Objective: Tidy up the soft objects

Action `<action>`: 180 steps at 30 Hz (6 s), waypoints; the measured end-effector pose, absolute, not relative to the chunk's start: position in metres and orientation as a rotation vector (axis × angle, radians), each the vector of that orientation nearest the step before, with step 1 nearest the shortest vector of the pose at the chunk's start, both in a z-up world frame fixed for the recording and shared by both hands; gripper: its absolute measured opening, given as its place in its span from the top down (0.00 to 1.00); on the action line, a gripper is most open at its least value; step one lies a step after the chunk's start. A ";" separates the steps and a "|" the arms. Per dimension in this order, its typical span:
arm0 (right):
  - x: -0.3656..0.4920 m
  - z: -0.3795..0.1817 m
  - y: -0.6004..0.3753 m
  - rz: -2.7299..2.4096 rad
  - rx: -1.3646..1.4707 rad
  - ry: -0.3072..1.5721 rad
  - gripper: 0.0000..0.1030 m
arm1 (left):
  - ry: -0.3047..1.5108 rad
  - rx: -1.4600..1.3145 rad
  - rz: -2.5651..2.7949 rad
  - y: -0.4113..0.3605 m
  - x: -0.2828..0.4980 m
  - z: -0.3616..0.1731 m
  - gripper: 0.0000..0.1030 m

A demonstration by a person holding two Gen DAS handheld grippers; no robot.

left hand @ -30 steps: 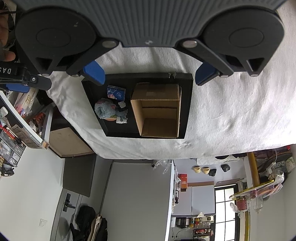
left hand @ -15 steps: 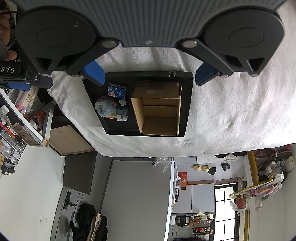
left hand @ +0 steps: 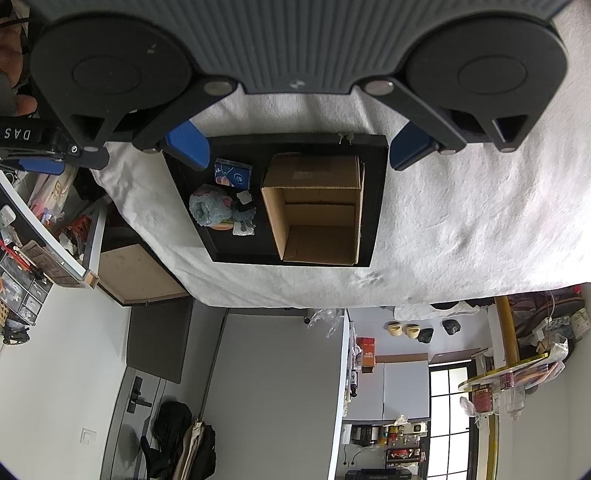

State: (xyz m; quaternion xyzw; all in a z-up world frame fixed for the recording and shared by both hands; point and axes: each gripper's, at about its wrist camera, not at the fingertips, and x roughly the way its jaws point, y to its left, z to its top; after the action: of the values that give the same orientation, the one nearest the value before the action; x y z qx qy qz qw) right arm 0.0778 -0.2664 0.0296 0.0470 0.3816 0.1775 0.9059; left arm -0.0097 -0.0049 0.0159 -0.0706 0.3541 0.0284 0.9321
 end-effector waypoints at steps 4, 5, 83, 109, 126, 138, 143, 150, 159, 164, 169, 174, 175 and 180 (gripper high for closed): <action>0.087 0.018 -0.266 0.365 0.119 0.810 0.00 | 0.739 -0.149 0.062 0.001 0.000 0.007 0.00; 0.089 0.015 -0.265 0.365 0.119 0.815 0.00 | 0.742 -0.151 0.059 0.003 0.002 0.005 0.00; 0.307 -0.186 -0.208 0.451 -0.203 1.237 0.11 | 1.218 -0.233 0.270 0.086 0.250 -0.160 0.91; 0.274 -0.186 -0.178 0.599 -0.437 1.120 0.13 | 1.182 -0.256 0.260 0.086 0.249 -0.159 0.90; 0.236 -0.132 -0.158 0.574 -0.428 1.047 0.38 | 1.156 -0.270 0.236 0.086 0.231 -0.143 0.91; 0.237 -0.087 -0.155 0.535 -0.384 0.963 0.39 | 1.169 -0.239 0.234 0.088 0.223 -0.140 0.93; 0.244 -0.072 -0.144 0.546 -0.379 0.925 0.39 | 1.190 -0.238 0.245 0.090 0.230 -0.143 0.93; 0.250 -0.055 -0.126 0.562 -0.383 0.882 0.39 | 1.167 -0.281 0.210 0.097 0.228 -0.144 0.93; 0.254 -0.054 -0.087 0.624 -0.442 0.867 0.38 | 1.125 -0.246 0.173 0.094 0.224 -0.143 0.93; 0.255 -0.052 -0.063 0.654 -0.522 0.833 0.38 | 1.119 -0.262 0.160 0.098 0.225 -0.144 0.93; 0.260 -0.046 -0.043 0.654 -0.574 0.772 0.38 | 1.116 -0.307 0.151 0.105 0.223 -0.146 0.92; 0.263 -0.040 -0.032 0.671 -0.572 0.669 0.33 | 1.117 -0.333 0.139 0.108 0.224 -0.147 0.92; 0.262 -0.040 -0.030 0.671 -0.586 0.653 0.31 | 1.115 -0.331 0.138 0.107 0.224 -0.147 0.92; 0.260 -0.042 -0.036 0.647 -0.591 0.645 0.22 | 1.123 -0.337 0.135 0.107 0.224 -0.148 0.92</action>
State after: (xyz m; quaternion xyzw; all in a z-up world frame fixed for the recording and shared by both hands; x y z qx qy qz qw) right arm 0.2598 -0.0363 -0.0425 -0.2810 0.3068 0.3076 0.8558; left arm 0.2240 0.1072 -0.1478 -0.1588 0.5294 0.0637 0.8309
